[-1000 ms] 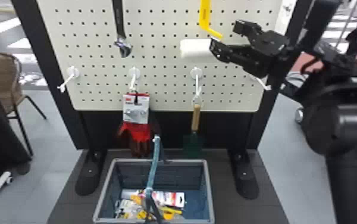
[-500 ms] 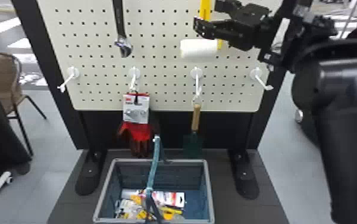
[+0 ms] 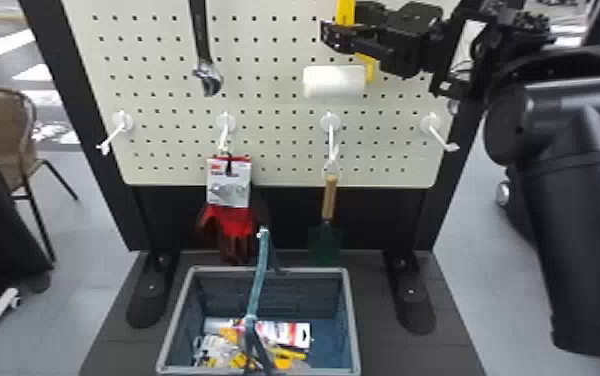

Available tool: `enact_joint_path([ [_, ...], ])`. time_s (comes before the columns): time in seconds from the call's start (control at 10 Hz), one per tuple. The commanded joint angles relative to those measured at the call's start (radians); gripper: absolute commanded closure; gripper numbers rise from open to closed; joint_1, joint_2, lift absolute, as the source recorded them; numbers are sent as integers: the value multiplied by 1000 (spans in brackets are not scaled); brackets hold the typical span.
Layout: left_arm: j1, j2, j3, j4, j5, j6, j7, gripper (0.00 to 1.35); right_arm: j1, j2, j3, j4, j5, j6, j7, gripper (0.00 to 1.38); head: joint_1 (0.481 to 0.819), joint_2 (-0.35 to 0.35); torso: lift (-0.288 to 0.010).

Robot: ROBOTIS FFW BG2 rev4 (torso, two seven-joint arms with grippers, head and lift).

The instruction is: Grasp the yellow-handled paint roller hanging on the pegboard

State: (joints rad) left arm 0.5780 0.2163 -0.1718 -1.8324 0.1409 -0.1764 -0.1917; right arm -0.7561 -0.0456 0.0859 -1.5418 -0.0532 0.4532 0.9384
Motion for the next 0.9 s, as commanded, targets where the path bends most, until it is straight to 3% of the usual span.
enact_joint_path([
  [0.0, -2, 0, 0, 0, 0, 2, 0, 151, -8, 1, 0, 4, 9, 2, 5, 872, 549, 0, -100],
  [0.1, -2, 0, 0, 0, 0, 2, 0, 151, -16, 1, 0, 7, 13, 2, 8, 1027, 549, 0, -100],
  [0.2, 0, 2, -2, 3, 2, 2, 0, 151, -16, 1, -1, 7, 15, 7, 11, 1029, 549, 0, -100],
  [0.4, 0, 2, -3, 3, 3, 2, 0, 151, -14, 4, -3, 4, 19, 10, 14, 1279, 549, 0, -100],
  [0.8, 7, 3, -6, 5, 6, -2, 0, 151, -1, 9, -14, 2, 21, 10, 16, 1282, 549, 0, -100],
])
